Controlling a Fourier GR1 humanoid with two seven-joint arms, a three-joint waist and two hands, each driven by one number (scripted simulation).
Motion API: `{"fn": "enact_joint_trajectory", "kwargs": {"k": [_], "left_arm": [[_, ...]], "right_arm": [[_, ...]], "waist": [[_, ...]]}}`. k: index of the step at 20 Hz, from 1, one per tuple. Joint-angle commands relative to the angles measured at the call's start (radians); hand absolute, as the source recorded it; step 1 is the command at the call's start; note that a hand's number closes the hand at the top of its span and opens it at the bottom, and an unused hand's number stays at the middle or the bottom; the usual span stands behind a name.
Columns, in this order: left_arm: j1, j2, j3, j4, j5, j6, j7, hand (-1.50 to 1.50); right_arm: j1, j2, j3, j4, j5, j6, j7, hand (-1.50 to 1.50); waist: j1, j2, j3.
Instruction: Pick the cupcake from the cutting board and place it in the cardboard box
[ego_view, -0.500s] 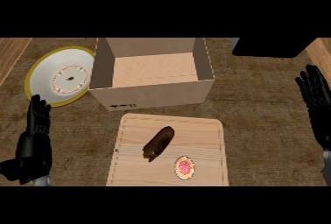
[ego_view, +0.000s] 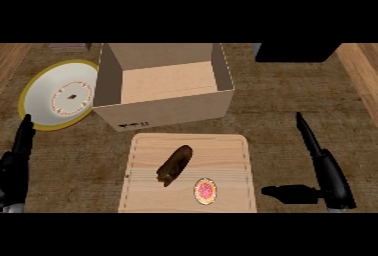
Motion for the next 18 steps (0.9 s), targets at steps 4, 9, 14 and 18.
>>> {"fn": "enact_joint_trajectory", "kwargs": {"k": [4, 9, 14, 18], "left_arm": [[-0.079, 0.055, -0.009, 0.087, -0.022, -0.068, 0.095, 0.00], [-0.147, 0.066, 0.035, 0.196, -0.008, -0.139, 0.053, 0.00], [-0.167, 0.032, -0.006, 0.159, -0.048, -0.095, 0.105, 0.00], [-0.167, 0.048, 0.010, 0.179, -0.039, -0.125, 0.072, 0.00]], "right_arm": [[0.279, 0.257, 0.175, 0.020, 0.061, -0.189, -0.313, -1.50], [0.337, 0.170, 0.166, 0.040, 0.133, -0.187, -0.468, -1.50], [0.277, -0.001, 0.198, -0.016, 0.395, -0.218, -0.104, -1.50], [0.187, -0.061, 0.234, -0.112, 0.501, -0.068, 0.189, -1.50]], "waist": [[-0.020, -0.007, 0.017], [-0.002, -0.007, 0.014], [0.003, -0.006, 0.010], [0.023, -0.006, 0.009]]}}
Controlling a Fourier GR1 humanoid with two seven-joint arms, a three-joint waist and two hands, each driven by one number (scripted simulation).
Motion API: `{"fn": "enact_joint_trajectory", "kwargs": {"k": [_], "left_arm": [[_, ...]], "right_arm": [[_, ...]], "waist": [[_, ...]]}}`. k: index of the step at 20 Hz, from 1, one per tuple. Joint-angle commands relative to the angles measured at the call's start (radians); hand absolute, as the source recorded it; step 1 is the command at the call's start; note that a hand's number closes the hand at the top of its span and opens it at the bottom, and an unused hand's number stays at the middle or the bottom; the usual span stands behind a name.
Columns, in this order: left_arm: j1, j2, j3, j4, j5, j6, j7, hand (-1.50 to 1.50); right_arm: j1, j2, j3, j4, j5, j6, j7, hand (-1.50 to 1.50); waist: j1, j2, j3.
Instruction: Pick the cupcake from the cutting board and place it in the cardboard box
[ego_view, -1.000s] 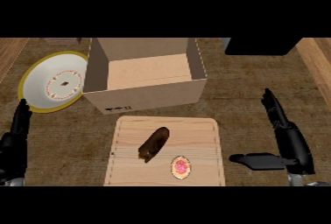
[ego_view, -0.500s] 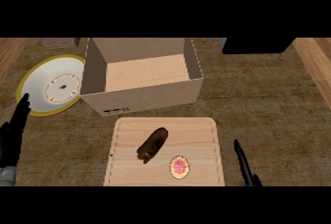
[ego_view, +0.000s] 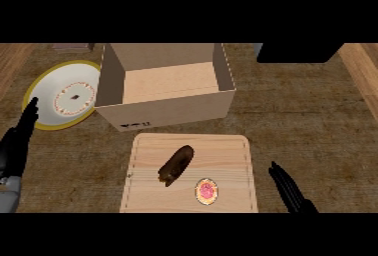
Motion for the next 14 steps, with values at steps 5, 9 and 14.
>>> {"fn": "enact_joint_trajectory", "kwargs": {"k": [5, 9, 14], "left_arm": [[-0.011, -0.010, -0.001, 0.029, -0.020, -0.006, -0.028, 0.00], [0.002, -0.020, 0.001, 0.035, -0.029, -0.002, -0.028, 0.00], [-0.011, -0.054, 0.014, 0.036, -0.056, 0.001, -0.037, 0.00]], "right_arm": [[-0.176, -0.063, 0.092, -0.104, 0.186, 0.322, 0.504, -1.50], [-0.296, 0.041, 0.164, -0.198, 0.192, 0.517, 0.763, -1.50], [-0.407, 0.157, 0.119, -0.053, 0.193, 0.616, 0.816, -1.50]], "waist": [[0.021, 0.001, 0.000], [0.021, -0.001, 0.001], [0.008, -0.001, 0.004]]}}
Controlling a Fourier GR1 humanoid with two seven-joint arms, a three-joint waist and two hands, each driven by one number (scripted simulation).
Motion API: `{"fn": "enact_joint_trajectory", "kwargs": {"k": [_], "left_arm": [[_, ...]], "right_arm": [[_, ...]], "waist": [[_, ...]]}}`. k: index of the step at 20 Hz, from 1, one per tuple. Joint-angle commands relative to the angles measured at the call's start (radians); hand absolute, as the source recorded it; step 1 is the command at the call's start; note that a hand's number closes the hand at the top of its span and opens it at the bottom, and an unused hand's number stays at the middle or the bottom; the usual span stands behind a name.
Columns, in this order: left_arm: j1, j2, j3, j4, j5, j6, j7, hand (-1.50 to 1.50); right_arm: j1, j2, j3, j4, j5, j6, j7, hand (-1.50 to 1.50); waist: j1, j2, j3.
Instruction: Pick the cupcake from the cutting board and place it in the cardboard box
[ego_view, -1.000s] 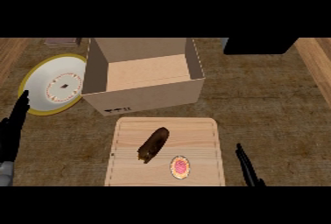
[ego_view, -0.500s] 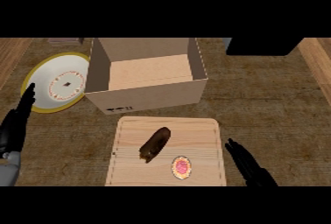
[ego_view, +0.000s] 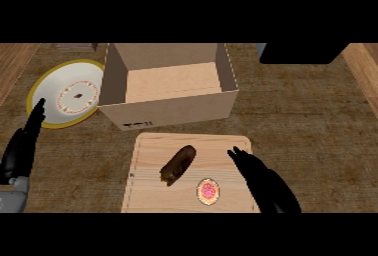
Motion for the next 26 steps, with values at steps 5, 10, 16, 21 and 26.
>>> {"fn": "enact_joint_trajectory", "kwargs": {"k": [5, 10, 16, 21, 26], "left_arm": [[0.007, -0.004, 0.057, -0.028, -0.033, -0.045, 0.026, 0.00], [-0.039, -0.086, 0.071, 0.106, -0.079, -0.026, -0.074, 0.00], [-0.071, -0.039, 0.134, 0.063, -0.059, -0.107, -0.010, 0.00], [-0.009, -0.079, 0.128, 0.015, -0.108, -0.091, -0.014, 0.00], [0.027, -0.102, 0.135, -0.062, -0.121, -0.115, 0.010, 0.00]], "right_arm": [[-0.025, 0.156, 0.031, 0.104, 0.117, 0.088, 0.072, -1.50], [-0.040, 0.199, -0.033, 0.067, 0.131, 0.184, 0.107, -1.50], [-0.019, 0.269, -0.027, 0.090, 0.169, 0.162, 0.035, -1.50], [-0.016, 0.302, -0.040, 0.185, 0.190, 0.150, -0.077, -1.50], [0.011, 0.361, 0.004, 0.075, 0.243, 0.212, 0.025, -1.50]], "waist": [[-0.008, -0.001, 0.002], [-0.011, -0.001, 0.001], [-0.011, -0.001, 0.001], [-0.008, -0.001, 0.002], [-0.009, -0.001, 0.001]]}}
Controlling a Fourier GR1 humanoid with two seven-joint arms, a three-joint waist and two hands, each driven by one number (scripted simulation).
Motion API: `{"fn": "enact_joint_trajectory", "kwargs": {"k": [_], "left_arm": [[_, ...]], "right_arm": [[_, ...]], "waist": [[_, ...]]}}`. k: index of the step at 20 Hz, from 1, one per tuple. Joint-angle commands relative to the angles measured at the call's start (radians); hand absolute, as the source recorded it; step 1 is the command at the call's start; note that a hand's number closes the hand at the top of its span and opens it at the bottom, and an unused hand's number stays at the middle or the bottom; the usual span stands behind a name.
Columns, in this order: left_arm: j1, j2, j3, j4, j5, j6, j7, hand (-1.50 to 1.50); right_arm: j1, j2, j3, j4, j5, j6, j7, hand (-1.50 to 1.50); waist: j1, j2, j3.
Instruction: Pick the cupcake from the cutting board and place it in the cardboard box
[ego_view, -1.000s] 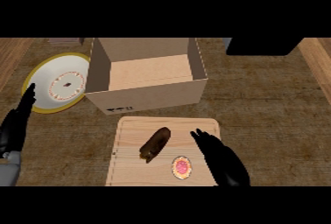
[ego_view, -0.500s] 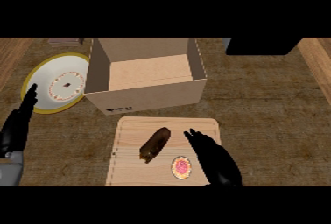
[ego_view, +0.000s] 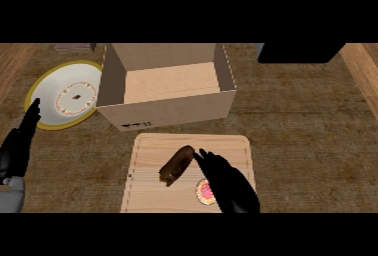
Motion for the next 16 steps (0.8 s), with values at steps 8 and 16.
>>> {"fn": "enact_joint_trajectory", "kwargs": {"k": [8, 16], "left_arm": [[-0.056, 0.009, 0.062, 0.070, 0.002, -0.057, -0.027, 0.00], [-0.012, -0.013, 0.043, -0.046, -0.028, -0.062, 0.043, 0.00]], "right_arm": [[0.043, 0.048, 0.037, 0.066, 0.073, 0.038, 0.094, -1.50], [-0.089, 0.078, -0.025, 0.222, 0.181, -0.082, 0.027, 1.50]], "waist": [[-0.003, 0.001, 0.000], [0.003, 0.000, 0.001]]}}
